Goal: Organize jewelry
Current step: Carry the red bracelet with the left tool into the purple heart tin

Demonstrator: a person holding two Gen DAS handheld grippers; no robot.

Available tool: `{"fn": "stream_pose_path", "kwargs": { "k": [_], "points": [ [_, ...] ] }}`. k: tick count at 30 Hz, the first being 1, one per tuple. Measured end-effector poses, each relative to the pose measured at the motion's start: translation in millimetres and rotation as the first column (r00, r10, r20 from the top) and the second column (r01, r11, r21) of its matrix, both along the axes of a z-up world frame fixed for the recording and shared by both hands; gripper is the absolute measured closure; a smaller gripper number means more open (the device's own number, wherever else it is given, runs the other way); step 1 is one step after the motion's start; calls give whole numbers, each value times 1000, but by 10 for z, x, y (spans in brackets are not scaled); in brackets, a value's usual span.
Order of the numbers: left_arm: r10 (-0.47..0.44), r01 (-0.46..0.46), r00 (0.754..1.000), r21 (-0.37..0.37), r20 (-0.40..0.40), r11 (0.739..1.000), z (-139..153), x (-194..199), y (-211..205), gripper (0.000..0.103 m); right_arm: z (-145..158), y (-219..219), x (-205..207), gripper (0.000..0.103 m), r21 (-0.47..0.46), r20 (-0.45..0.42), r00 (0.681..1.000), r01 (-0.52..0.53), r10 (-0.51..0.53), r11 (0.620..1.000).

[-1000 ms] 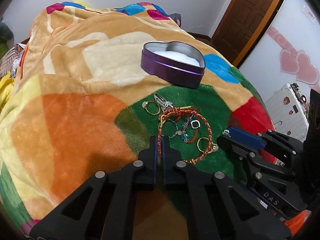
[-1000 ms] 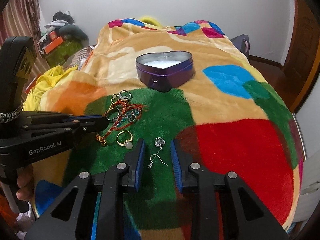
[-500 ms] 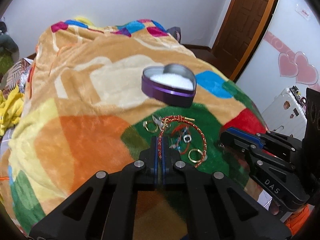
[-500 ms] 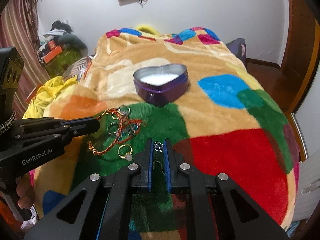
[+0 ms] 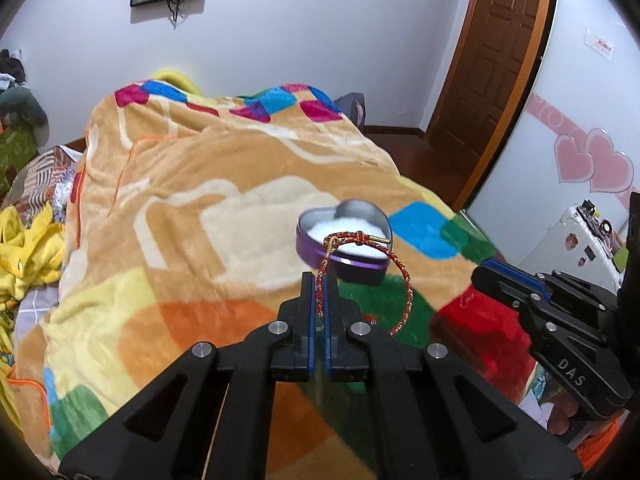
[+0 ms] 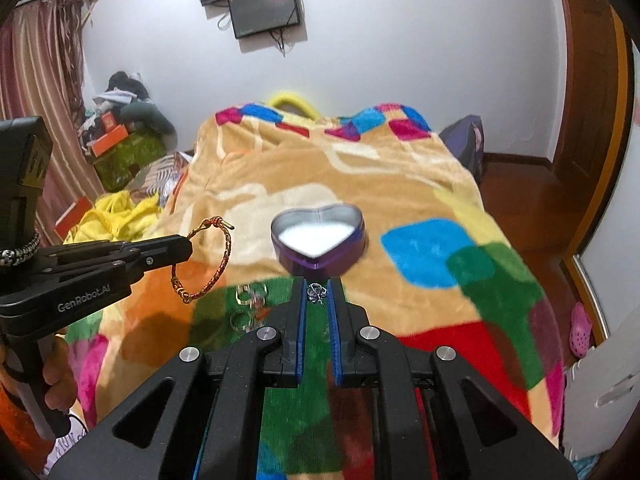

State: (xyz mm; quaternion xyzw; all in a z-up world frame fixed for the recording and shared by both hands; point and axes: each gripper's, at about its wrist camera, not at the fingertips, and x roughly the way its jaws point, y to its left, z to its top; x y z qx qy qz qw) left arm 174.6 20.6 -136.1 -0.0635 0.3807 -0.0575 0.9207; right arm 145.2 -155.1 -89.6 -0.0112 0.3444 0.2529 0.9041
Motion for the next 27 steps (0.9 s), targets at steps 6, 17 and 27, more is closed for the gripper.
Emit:
{"fn": "stream_pose_path", "kwargs": {
  "k": [6,17,27],
  "points": [
    [10,-10,1000,12,23,1000,71,106,50,101,103,18,122,94,23,39,999,18,-18,1000],
    [21,-22,999,17,29,1000,79,410,125,101,177,124,335,94,39,85,996,15,-19,999],
    [-3,3,1000,28,-17,1000,-110,771,53,102,46,259,530,94,9,59,998,-16,16,1000]
  ]
}}
